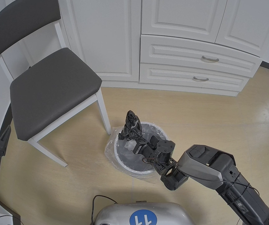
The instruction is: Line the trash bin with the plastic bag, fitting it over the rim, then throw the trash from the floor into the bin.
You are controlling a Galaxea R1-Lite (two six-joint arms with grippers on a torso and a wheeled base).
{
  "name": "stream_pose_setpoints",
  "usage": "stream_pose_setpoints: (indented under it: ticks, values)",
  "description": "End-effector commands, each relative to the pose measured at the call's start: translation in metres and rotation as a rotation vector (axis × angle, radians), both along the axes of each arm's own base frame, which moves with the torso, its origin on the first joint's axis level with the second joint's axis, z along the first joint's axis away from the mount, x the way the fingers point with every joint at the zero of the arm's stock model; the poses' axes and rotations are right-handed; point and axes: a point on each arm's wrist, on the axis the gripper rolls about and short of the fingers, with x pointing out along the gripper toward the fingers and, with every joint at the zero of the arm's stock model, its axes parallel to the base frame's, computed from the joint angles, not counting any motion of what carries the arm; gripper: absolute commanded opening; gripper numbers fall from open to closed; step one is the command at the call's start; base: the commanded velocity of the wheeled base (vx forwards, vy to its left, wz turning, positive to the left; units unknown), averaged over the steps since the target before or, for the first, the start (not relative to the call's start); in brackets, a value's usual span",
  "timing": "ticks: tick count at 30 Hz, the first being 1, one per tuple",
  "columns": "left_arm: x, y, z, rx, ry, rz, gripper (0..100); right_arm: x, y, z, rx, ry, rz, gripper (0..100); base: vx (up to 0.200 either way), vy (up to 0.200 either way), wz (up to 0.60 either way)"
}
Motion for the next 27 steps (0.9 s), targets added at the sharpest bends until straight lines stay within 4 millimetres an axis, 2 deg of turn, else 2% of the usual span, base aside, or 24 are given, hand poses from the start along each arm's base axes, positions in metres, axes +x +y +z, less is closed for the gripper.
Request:
stream_pose_setpoints:
  ticks: [1, 5, 13, 16, 18, 20, 23, 27]
  values:
    - [0.000, 0.000, 0.000, 0.000, -0.001, 0.002, 100, 0.004, -0.001, -0.005, -0.001, -0.007, -0.008, 0, 0.000, 0.000, 0.00]
    - [0.000, 0.000, 0.000, 0.000, 0.001, 0.002, 100, 0.010, 0.004, 0.004, 0.025, -0.045, -0.022, 0, 0.000, 0.000, 0.00]
    - [0.000, 0.000, -0.002, 0.003, 0.007, 0.001, 100, 0.011, 0.005, 0.000, -0.006, -0.035, -0.062, 0, 0.000, 0.000, 0.00]
    - [0.000, 0.000, -0.002, 0.003, 0.005, 0.001, 100, 0.005, 0.000, 0.014, -0.019, -0.025, -0.061, 0, 0.000, 0.000, 0.00]
    - [0.000, 0.000, -0.002, 0.003, 0.005, 0.001, 100, 0.003, -0.001, 0.016, -0.025, -0.020, -0.056, 0, 0.000, 0.000, 0.00]
    - [0.000, 0.000, -0.002, 0.019, 0.007, 0.003, 100, -0.012, -0.006, 0.033, -0.051, -0.010, -0.039, 0, 0.000, 0.000, 0.00]
    - [0.000, 0.000, -0.002, 0.021, 0.007, 0.003, 100, -0.016, -0.008, 0.036, -0.075, -0.014, -0.018, 0, 0.000, 0.000, 0.00]
    - [0.000, 0.000, -0.002, 0.021, 0.008, 0.003, 100, -0.019, -0.016, 0.026, -0.134, -0.041, 0.011, 0, 0.000, 0.000, 0.00]
